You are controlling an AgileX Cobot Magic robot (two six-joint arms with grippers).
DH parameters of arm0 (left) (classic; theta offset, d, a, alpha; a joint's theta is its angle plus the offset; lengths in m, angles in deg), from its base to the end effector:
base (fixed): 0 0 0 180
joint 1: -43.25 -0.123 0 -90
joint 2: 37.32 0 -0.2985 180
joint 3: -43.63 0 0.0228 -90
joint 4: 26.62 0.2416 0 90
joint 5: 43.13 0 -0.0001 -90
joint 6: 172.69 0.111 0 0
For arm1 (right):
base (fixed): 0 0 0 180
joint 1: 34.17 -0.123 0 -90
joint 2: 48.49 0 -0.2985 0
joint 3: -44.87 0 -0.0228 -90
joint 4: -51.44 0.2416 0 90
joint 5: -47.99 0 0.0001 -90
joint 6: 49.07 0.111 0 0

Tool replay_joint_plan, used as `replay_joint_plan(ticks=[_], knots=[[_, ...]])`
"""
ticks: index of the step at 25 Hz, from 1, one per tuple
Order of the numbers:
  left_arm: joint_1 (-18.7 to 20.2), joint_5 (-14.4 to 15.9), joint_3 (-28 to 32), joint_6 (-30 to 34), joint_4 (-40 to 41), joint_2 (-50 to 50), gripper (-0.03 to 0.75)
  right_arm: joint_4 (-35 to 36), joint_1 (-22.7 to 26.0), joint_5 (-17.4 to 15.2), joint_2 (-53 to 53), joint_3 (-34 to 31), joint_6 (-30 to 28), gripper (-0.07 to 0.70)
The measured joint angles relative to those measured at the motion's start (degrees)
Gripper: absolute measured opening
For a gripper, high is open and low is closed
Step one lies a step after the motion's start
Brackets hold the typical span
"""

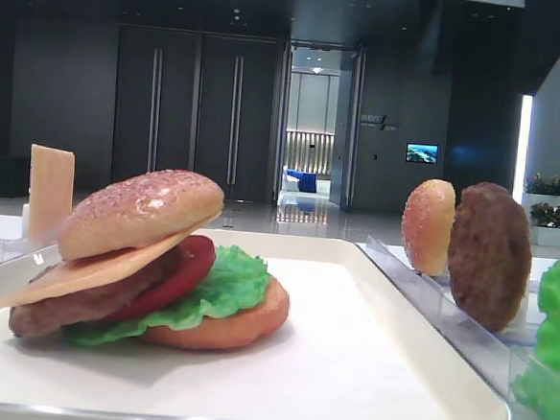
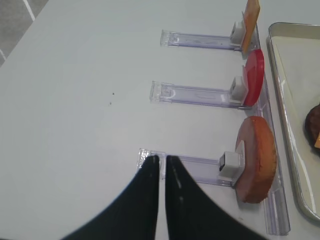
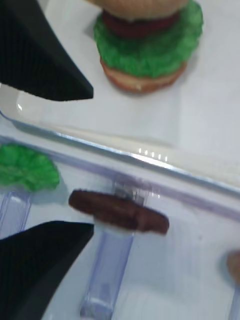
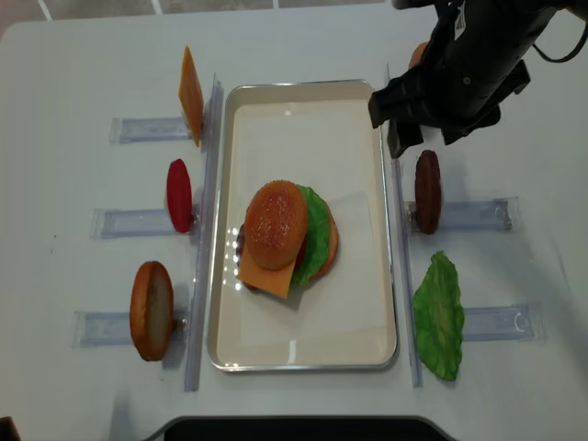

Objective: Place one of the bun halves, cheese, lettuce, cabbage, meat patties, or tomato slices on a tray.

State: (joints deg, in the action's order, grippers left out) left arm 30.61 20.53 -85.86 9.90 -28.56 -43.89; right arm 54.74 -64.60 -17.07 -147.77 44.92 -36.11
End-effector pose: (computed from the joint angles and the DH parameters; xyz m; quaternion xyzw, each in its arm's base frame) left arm -0.0098 -0.0057 0.2508 -0.0752 0.8659 0.0488 0.4922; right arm 0.2732 0.1672 0.2946 -0.1420 0.9800 0.0761 0.1168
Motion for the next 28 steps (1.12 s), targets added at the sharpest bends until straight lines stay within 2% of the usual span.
replay_joint_plan(ticks=[3, 5, 9, 15, 19, 24, 28], knots=[[0.0, 0.0, 0.0, 0.0, 0.0, 0.0, 0.030, -3.9, 1.1, -0.9, 0.0, 0.0, 2.1, 0.484], [0.0, 0.0, 0.0, 0.0, 0.0, 0.0, 0.030, -4.7, 3.5, -2.0, 0.0, 0.0, 1.8, 0.484], [0.0, 0.0, 0.0, 0.0, 0.0, 0.0, 0.030, -5.1, 11.9, -4.2, 0.0, 0.0, -1.9, 0.484], [0.0, 0.0, 0.0, 0.0, 0.0, 0.0, 0.030, -5.3, 26.3, -4.5, 1.5, 0.0, -7.7, 0.484], [0.0, 0.0, 0.0, 0.0, 0.0, 0.0, 0.030, -4.5, 33.2, -4.6, 3.6, -0.1, -10.5, 0.484], [0.0, 0.0, 0.0, 0.0, 0.0, 0.0, 0.030, -3.3, 34.9, -4.5, 8.8, -4.8, -11.5, 0.484], [0.0, 0.0, 0.0, 0.0, 0.0, 0.0, 0.030, -3.3, 34.9, -4.5, 14.8, -14.0, -11.6, 0.484]])
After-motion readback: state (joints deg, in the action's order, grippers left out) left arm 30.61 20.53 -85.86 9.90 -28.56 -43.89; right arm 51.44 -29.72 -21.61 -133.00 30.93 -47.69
